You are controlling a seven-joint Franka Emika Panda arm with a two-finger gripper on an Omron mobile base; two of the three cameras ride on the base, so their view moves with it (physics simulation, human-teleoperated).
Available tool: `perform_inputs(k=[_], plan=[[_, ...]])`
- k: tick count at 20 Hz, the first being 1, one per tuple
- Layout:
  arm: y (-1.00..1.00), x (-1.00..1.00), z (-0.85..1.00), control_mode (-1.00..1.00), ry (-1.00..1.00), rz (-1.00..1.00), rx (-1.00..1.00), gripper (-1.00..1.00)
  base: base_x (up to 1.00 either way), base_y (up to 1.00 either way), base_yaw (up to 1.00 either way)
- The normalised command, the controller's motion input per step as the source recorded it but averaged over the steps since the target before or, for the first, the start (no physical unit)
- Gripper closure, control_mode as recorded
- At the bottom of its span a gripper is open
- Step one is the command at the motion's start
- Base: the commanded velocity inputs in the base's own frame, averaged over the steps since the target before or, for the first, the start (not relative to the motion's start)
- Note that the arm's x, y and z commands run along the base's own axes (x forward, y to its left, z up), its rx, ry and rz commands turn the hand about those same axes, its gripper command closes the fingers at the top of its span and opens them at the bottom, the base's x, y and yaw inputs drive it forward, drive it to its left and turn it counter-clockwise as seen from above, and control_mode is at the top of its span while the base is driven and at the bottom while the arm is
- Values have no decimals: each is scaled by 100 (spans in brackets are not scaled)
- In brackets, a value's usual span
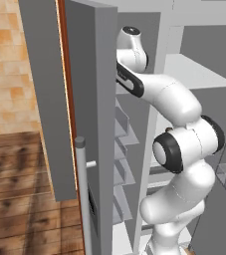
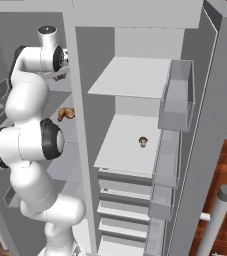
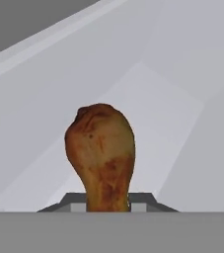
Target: There's a chicken drumstick in the fridge that needs to be moved to the freezer for freezing. Pick up the chicken drumstick from the fridge, place it on any shelf in the freezer, and close the fridge and freezer doors when done.
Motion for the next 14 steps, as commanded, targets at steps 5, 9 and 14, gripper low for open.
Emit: perform_inputs(k=[5, 9, 14], plan=[[2, 32, -40, -100, 0, 0, 0, 100, 0, 0, 0], [12, 13, -62, -100, 0, 0, 0, 100, 0, 0, 0], [22, 7, -49, -100, 0, 0, 0, -100, 0, 0, 0]])
